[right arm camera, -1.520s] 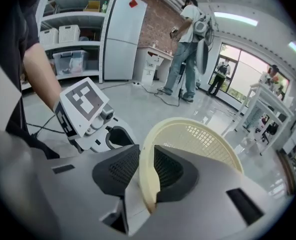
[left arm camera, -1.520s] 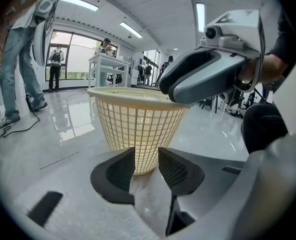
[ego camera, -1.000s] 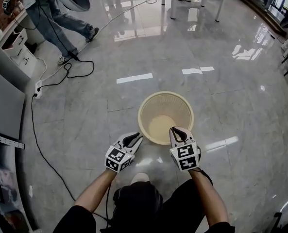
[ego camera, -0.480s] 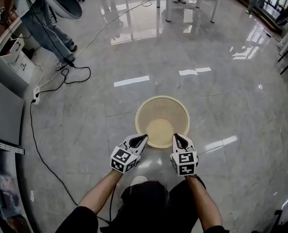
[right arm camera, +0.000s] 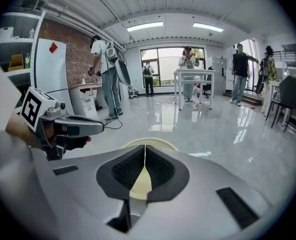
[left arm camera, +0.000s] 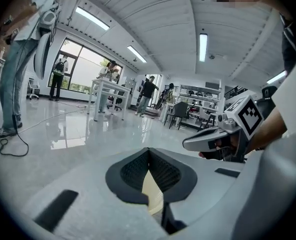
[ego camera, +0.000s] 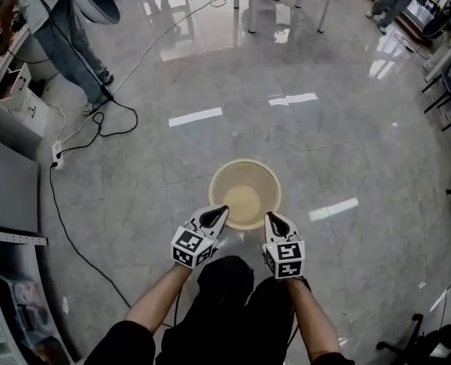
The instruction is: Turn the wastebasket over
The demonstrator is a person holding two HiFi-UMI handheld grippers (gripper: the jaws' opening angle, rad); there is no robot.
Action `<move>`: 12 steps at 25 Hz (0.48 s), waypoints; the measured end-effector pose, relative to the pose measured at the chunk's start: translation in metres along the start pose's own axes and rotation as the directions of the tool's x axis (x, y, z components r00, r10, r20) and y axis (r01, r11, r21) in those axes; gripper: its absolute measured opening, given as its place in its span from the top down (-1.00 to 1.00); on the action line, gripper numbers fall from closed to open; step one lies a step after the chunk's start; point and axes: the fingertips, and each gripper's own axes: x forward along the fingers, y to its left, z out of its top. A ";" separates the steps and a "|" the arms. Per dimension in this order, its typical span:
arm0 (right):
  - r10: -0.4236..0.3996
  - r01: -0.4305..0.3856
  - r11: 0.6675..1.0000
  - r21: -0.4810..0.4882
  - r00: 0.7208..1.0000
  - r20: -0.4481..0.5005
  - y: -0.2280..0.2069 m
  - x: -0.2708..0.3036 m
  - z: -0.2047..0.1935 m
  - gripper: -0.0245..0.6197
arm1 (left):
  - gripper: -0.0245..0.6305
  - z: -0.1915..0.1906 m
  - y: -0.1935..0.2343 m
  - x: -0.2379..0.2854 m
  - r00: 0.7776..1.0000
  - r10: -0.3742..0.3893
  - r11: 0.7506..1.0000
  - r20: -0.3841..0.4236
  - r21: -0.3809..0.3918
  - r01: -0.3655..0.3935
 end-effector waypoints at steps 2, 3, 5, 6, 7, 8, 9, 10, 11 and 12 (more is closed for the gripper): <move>-0.018 0.018 1.000 0.012 1.000 -0.002 0.011 -0.029 0.040 0.88 | 0.90 0.045 -0.008 -0.021 1.000 0.014 1.000 -0.006 -0.005 -0.014; -0.028 0.028 0.999 0.021 1.000 -0.001 0.016 -0.046 0.060 0.88 | 0.90 0.068 -0.012 -0.033 1.000 0.025 1.000 -0.006 -0.008 -0.025; -0.037 0.037 0.999 0.029 0.999 -0.007 0.028 -0.084 0.099 0.88 | 0.90 0.115 -0.026 -0.055 0.999 0.047 0.999 -0.003 -0.017 -0.047; -0.035 0.035 0.999 0.032 0.999 -0.014 0.035 -0.105 0.117 0.88 | 0.90 0.136 -0.036 -0.068 0.998 0.055 0.998 -0.007 -0.023 -0.055; -0.032 0.033 0.999 0.035 0.999 -0.021 0.042 -0.127 0.134 0.88 | 0.90 0.156 -0.047 -0.080 0.998 0.059 0.998 -0.013 -0.028 -0.060; -0.030 0.031 0.999 0.039 0.999 -0.027 0.047 -0.149 0.152 0.88 | 0.90 0.177 -0.059 -0.093 0.998 0.062 0.998 -0.019 -0.031 -0.062; -0.028 0.029 0.999 0.040 0.999 -0.029 0.052 -0.168 0.171 0.88 | 0.90 0.197 -0.069 -0.105 0.998 0.063 0.997 -0.024 -0.035 -0.064; -0.027 0.028 0.999 0.037 0.999 -0.030 0.057 -0.188 0.190 0.88 | 0.90 0.218 -0.078 -0.117 0.997 0.065 0.997 -0.028 -0.039 -0.067; -0.026 0.027 0.999 0.033 0.999 -0.030 0.062 -0.207 0.209 0.88 | 0.90 0.238 -0.088 -0.130 0.997 0.069 0.997 -0.032 -0.043 -0.070; -0.026 0.027 0.999 0.032 0.999 -0.026 0.066 -0.226 0.226 0.88 | 0.90 0.257 -0.098 -0.143 0.997 0.072 0.996 -0.035 -0.045 -0.074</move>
